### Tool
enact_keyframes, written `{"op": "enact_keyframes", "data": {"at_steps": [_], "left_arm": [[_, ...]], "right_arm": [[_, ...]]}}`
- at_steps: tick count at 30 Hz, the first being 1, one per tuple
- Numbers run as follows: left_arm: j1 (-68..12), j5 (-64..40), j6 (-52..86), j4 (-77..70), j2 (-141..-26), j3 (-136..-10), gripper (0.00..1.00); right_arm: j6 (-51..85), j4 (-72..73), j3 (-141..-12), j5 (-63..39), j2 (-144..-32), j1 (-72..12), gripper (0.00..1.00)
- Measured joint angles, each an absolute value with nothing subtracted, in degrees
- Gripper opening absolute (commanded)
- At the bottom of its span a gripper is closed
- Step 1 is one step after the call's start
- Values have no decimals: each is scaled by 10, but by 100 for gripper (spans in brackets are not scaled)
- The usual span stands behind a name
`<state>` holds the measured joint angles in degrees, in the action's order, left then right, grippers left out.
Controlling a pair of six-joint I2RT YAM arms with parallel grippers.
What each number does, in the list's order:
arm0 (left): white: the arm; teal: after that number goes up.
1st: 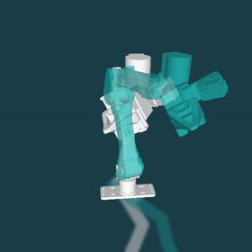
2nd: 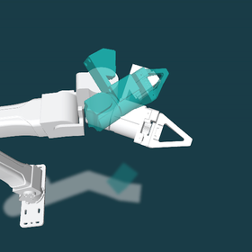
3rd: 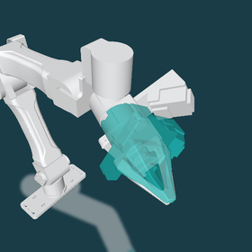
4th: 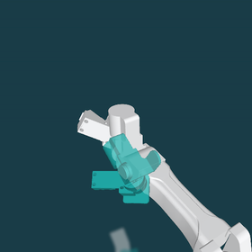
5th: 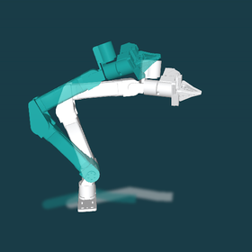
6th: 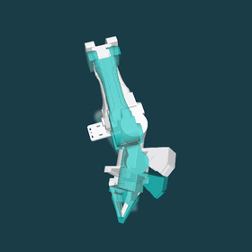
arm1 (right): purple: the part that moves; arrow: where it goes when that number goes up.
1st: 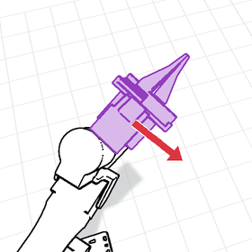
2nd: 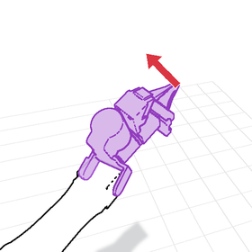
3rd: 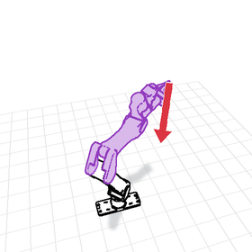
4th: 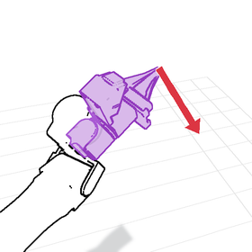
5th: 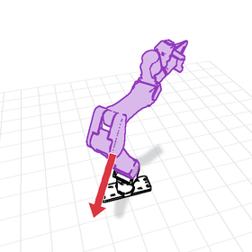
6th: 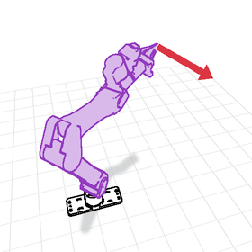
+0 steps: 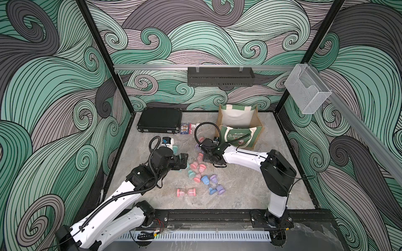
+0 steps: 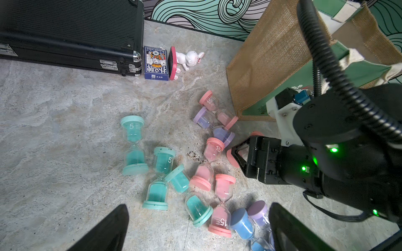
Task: Put the hourglass into the canvas bag
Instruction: Pick up the hourglass from the center of the board.
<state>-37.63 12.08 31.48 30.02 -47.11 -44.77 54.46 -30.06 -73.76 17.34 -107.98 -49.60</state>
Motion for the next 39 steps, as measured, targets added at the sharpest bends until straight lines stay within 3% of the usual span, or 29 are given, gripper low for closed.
{"op": "enact_keyframes", "data": {"at_steps": [13, 26, 39], "left_arm": [[-376, 112, 314, 306, -484, -448, 98], [-376, 102, 314, 309, -490, -448, 99], [-376, 100, 313, 309, -491, -448, 98]], "right_arm": [[533, -303, -732, 183, -1095, -495, 70], [528, -329, -620, 195, -1004, -491, 67], [541, -335, -636, 195, -1038, -484, 67]]}}
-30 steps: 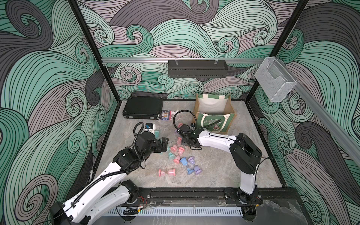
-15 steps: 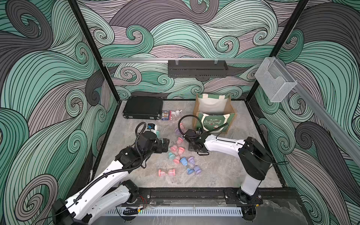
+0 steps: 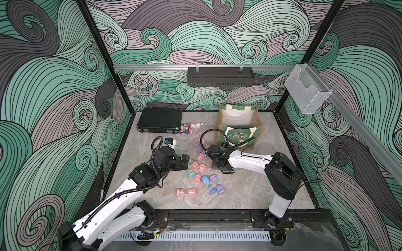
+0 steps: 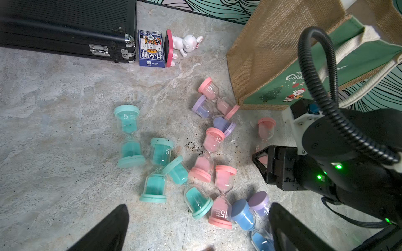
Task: Put the hourglass into the canvas bag
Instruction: Pick up the hourglass from the center of the board.
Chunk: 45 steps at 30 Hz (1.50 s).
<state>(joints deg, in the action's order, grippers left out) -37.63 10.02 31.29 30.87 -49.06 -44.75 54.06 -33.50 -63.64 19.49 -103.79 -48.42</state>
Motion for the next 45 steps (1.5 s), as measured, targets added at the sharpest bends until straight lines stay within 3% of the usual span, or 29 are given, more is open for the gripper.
{"op": "enact_keyframes", "data": {"at_steps": [11, 23, 35, 45], "left_arm": [[-376, 100, 310, 309, -498, -448, 99], [-376, 100, 305, 309, -500, -448, 99], [-376, 100, 305, 308, -509, -449, 99], [-375, 104, 305, 303, -507, -464, 98]], "right_arm": [[544, -328, -653, 194, -1072, -479, 63], [534, -304, -654, 188, -1077, -477, 49], [492, -305, -626, 159, -1030, -482, 34], [411, -312, -621, 130, -932, -508, 29]]}}
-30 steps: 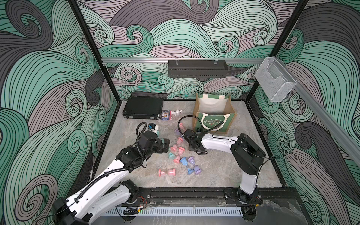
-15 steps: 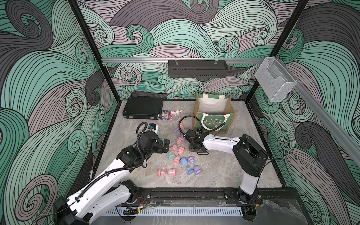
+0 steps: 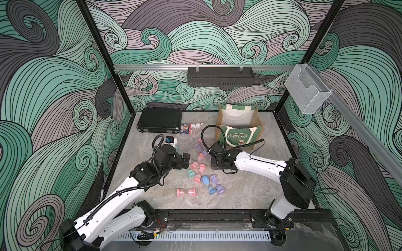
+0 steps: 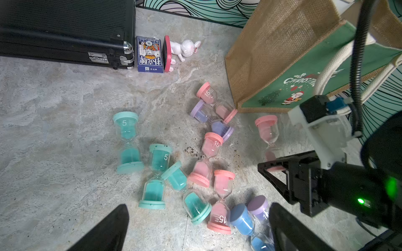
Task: Put the hourglass into the canvas bag
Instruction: Pick up the hourglass from the center of the board, then place the hourglass in the canvas bag.
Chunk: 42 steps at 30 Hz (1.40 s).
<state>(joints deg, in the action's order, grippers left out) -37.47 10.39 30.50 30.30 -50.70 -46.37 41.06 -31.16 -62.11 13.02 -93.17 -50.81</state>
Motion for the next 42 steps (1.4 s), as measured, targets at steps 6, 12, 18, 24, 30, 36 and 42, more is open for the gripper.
{"op": "enact_keyframes", "data": {"at_steps": [6, 12, 18, 24, 30, 36, 42], "left_arm": [[-372, 116, 302, 306, -500, -484, 99], [-371, 120, 291, 304, -501, -521, 98], [-371, 114, 278, 295, -530, -557, 98], [-371, 93, 262, 282, -572, -584, 99], [-371, 66, 254, 275, -623, -622, 99], [-367, 42, 251, 265, -663, -649, 99], [-364, 30, 251, 255, -689, -668, 99]], "right_arm": [[355, -322, -630, 90, -857, -517, 27], [310, -356, -704, 79, -813, -517, 26], [272, -399, -816, 84, -802, -497, 26], [249, -443, -902, 84, -819, -430, 26], [237, -479, -962, 65, -875, -331, 25], [229, -512, -1023, 25, -964, -263, 24], [230, -528, -1076, -2, -1037, -224, 23]]}}
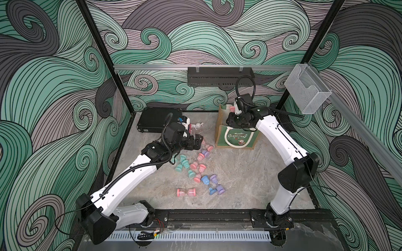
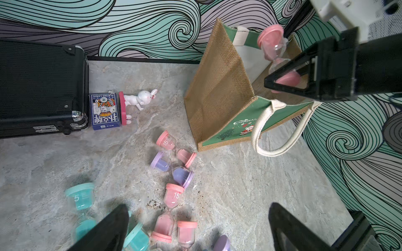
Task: Put the hourglass into the canvas bag
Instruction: Place the hourglass in the canvas bag.
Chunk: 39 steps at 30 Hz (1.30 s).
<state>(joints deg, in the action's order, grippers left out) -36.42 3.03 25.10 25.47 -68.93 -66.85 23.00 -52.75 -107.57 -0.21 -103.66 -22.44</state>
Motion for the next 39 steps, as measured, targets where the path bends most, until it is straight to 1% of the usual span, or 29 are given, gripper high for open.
{"op": "enact_keyframes", "data": {"at_steps": [5, 11, 19, 23, 39], "left_arm": [[-362, 24, 251, 247, -703, -675, 99], [-356, 21, 251, 243, -715, -677, 99], [-352, 20, 251, 232, -716, -677, 99], [-350, 19, 250, 227, -716, -677, 99], [-345, 21, 259, 221, -704, -665, 99]], "right_arm": [[235, -539, -1117, -28, -1087, -194, 22], [244, -546, -1138, -35, -1136, -168, 22], [247, -552, -1141, -23, -1182, -164, 24], [247, -554, -1139, -9, -1190, -164, 28], [244, -531, -1107, 1, -1172, -165, 54]]}}
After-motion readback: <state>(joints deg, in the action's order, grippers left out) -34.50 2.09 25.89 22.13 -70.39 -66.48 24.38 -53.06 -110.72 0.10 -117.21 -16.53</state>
